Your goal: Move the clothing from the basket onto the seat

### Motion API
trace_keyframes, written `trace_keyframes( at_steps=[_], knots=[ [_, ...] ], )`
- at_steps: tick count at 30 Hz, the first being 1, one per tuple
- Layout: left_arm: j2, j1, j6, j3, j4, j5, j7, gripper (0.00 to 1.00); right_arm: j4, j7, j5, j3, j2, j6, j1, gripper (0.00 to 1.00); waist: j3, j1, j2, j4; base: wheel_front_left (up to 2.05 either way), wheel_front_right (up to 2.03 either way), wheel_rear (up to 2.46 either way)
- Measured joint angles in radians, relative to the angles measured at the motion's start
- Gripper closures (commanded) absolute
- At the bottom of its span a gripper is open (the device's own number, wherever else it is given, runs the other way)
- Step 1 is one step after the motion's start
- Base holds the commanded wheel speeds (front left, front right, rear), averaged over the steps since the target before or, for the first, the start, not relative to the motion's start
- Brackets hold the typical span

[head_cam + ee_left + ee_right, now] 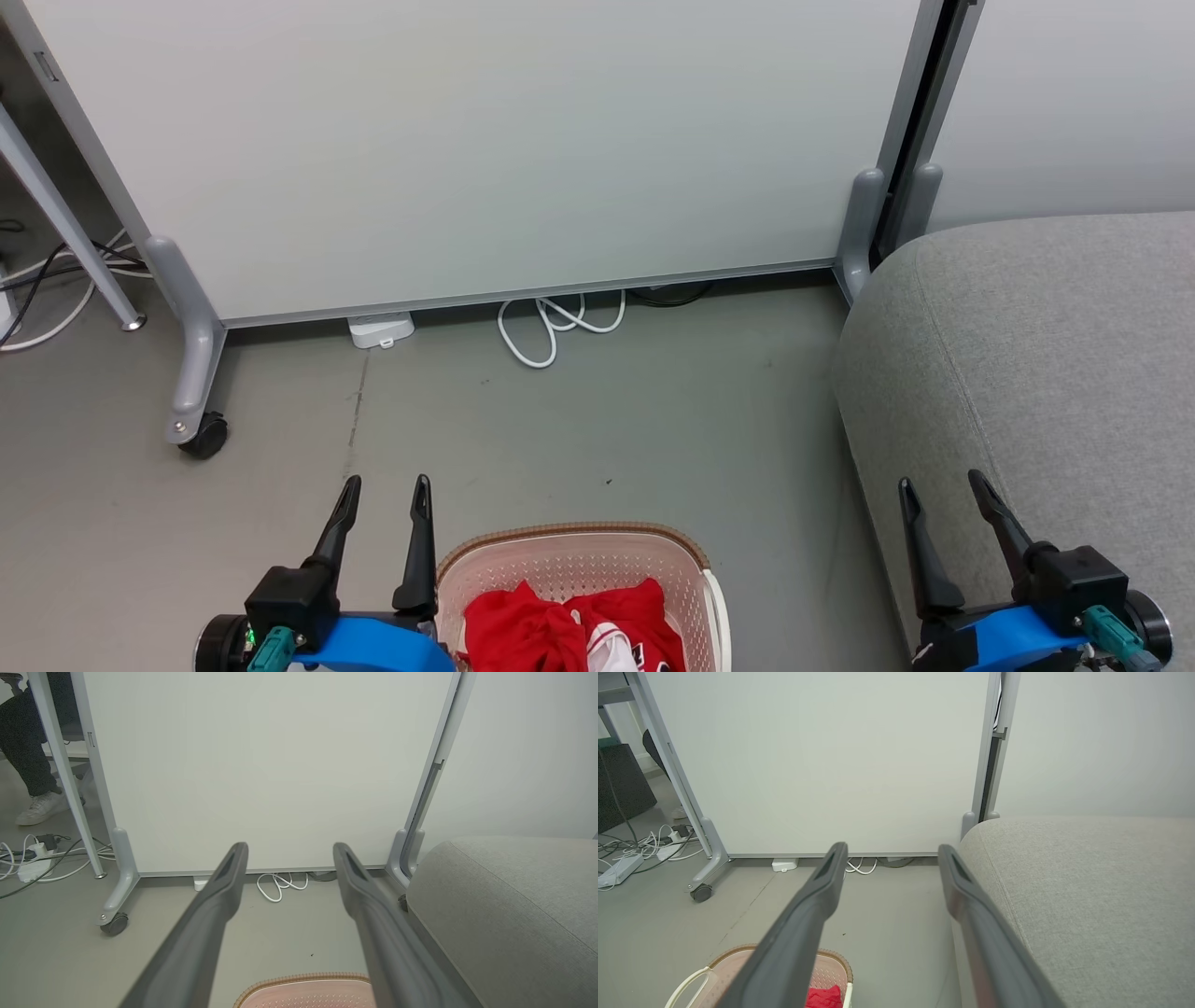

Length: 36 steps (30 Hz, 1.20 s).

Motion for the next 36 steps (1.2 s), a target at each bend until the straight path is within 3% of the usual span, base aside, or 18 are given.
trace_keyframes(
  at_steps=[19, 25, 36],
  knots=[
    [0.0, 0.002, 0.004, -0.002, 0.008, 0.004, -0.005, 0.0, 0.003, -0.008, -0.009, 0.001, 0.0, 0.0, 0.003, 0.0, 0.003, 0.0, 0.0, -0.002, 0.0, 0.0, 0.0],
    [0.0, 0.008, 0.013, 0.005, 0.031, 0.005, -0.005, 0.0, -0.002, -0.009, -0.004, 0.033, 0.0, 0.0, -0.005, 0.0, 0.019, 0.0, 0.0, -0.03, 0.0, 0.0, 0.0],
    [0.004, -0.102, 0.017, 0.023, 0.235, -0.023, -0.004, 0.0, -0.05, -0.01, 0.015, 0.105, -0.002, 0.0, -0.109, 0.0, 0.189, 0.0, 0.0, -0.127, 0.0, 0.0, 0.0]
  ],
)
